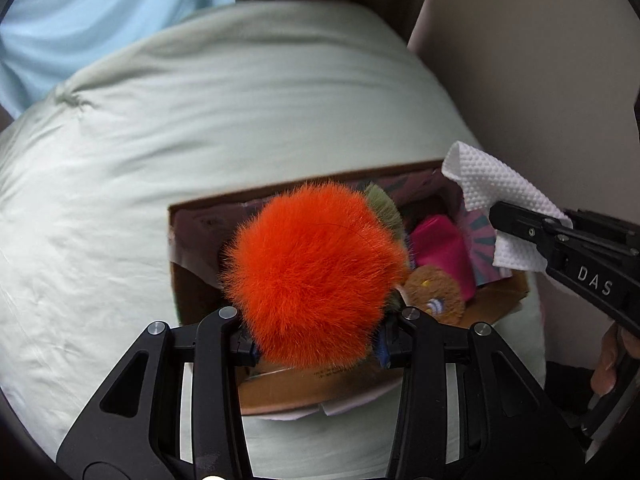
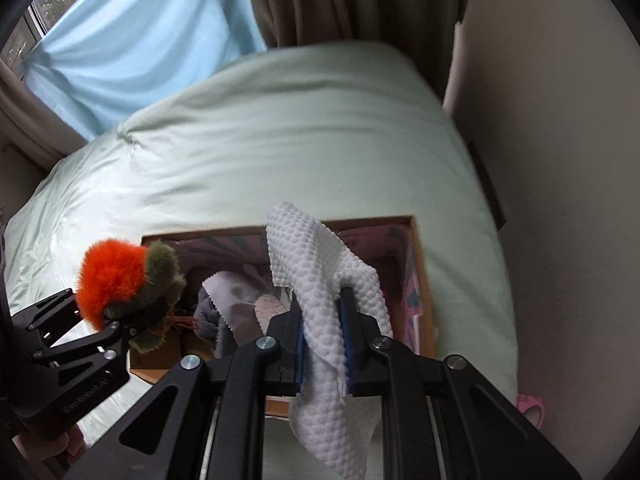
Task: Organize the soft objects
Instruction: 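Lift the orange plush and white cloth and carry both over the box, then open both tools to drop the orange plush and cloth into the box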
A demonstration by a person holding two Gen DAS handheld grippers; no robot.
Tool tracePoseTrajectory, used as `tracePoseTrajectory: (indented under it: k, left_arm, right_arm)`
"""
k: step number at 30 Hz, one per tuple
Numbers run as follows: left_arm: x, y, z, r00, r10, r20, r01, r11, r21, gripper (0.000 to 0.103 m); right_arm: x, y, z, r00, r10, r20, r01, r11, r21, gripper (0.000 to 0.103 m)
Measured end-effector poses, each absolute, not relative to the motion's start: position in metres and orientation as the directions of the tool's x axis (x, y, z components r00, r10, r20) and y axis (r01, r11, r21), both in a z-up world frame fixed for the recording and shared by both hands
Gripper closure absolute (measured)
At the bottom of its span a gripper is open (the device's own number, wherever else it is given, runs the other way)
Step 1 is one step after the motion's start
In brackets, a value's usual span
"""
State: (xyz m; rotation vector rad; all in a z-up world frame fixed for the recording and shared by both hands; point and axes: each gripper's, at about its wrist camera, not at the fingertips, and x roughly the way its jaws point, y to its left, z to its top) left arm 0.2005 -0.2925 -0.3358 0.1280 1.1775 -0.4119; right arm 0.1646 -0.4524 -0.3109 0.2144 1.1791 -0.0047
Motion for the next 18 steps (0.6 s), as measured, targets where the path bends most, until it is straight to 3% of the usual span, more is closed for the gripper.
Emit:
tracePoseTrajectory:
  k: [8,10,11,12,13,14,15,18]
  left_arm:
    - [0.204,-0.298,-0.367,0.236,-0.201,-0.951,0.392,0.915,-0.096,0.067]
    - [0.202,-0.300,-0.362,0.244,-0.217,-0.945,0.412,0.906,-0.102,0.058]
    - [0.200,-0.302,-0.361,0.249,-0.205,-0.947,0.419,0.904,-0.085,0.037]
    - [0.199,-0.303,-0.360,0.253,-0.189,-0.949,0.422,0.904,-0.067,0.008]
    - [0.201,-0.303,-0.360,0.257,-0.172,-0.951,0.422,0.905,-0.050,0.000]
    - [0.203,-0.302,-0.361,0.260,-0.166,-0.951,0.424,0.905,-0.042,0.000]
    - [0.204,-0.300,-0.363,0.248,-0.161,-0.955,0.423,0.905,-0.042,0.000]
    - [0.204,-0.294,-0.368,0.227,-0.154,-0.962,0.411,0.910,-0.049,0.000]
  right_arm:
    - [0.181,-0.452,-0.345,0.309,0.158,-0.938,0.095,0.976,0.196,0.089]
    - [0.187,-0.454,-0.350,0.294,0.172,-0.940,0.103,0.972,0.210,0.088]
    - [0.189,-0.455,-0.352,0.286,0.181,-0.941,0.104,0.970,0.218,0.081]
    - [0.192,-0.455,-0.354,0.281,0.191,-0.940,0.107,0.968,0.229,0.073]
    - [0.194,-0.455,-0.354,0.286,0.204,-0.936,0.108,0.964,0.243,0.046]
    - [0.195,-0.455,-0.353,0.295,0.221,-0.930,0.108,0.959,0.262,0.012]
    - [0.196,-0.456,-0.352,0.304,0.232,-0.924,0.110,0.955,0.276,0.001]
    - [0.193,-0.460,-0.349,0.312,0.226,-0.923,0.131,0.952,0.278,0.000]
